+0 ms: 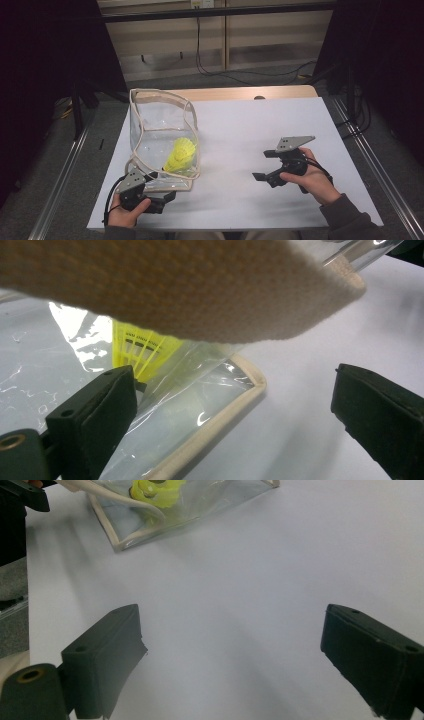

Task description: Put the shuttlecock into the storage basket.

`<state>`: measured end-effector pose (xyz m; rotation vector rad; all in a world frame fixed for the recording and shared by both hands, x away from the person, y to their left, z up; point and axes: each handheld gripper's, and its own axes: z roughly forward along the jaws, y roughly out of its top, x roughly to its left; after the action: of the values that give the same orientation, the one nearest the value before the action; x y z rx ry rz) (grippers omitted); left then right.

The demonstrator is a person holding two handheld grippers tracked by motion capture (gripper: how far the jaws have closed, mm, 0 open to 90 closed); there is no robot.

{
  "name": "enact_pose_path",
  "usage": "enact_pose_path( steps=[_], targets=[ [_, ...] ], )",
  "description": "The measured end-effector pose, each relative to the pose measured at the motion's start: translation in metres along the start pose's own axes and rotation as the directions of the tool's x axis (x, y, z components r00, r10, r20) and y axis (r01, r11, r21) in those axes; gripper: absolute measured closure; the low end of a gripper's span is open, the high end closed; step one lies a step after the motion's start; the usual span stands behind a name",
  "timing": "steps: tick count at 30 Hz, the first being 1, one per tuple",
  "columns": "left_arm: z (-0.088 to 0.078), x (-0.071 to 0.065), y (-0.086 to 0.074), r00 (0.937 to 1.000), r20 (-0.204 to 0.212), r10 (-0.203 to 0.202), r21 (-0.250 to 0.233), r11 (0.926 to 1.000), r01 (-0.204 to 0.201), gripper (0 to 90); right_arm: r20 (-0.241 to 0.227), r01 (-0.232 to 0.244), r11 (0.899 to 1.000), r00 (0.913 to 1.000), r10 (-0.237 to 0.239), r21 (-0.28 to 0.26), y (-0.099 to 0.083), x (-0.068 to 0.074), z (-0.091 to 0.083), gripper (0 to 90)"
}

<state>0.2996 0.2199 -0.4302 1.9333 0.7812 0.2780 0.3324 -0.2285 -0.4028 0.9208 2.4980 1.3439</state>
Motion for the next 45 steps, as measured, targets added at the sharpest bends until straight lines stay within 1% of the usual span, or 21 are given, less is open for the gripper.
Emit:
enact_pose_path(
  steps=[19, 27, 38, 45],
  targets=[
    [0.000, 0.000, 0.000, 1.0000, 0.000, 0.002, 0.000, 1.0000, -0.002, 4.5, 0.010, -0.017, 1.000, 0.9998, 0.017, -0.003, -0.014, -0.002, -0.006, 9.0],
    [0.000, 0.000, 0.000, 1.0000, 0.000, 0.000, 0.000, 1.0000, 0.000, 4.5, 0.020, -0.017, 1.000, 0.9997, 0.017, -0.004, -0.020, -0.003, -0.007, 8.9],
    [0.000, 0.000, 0.000, 1.0000, -0.001, 0.003, 0.000, 1.0000, -0.003, 4.5, 0.032, -0.029, 1.000, 0.9991, 0.029, -0.008, -0.029, -0.005, -0.012, 8.9],
    [0.000, 0.000, 0.000, 1.0000, -0.001, 0.004, 0.001, 1.0000, -0.004, 4.5, 0.037, -0.026, 1.000, 0.9990, 0.026, -0.004, -0.033, -0.005, -0.014, 8.9]
  ],
)
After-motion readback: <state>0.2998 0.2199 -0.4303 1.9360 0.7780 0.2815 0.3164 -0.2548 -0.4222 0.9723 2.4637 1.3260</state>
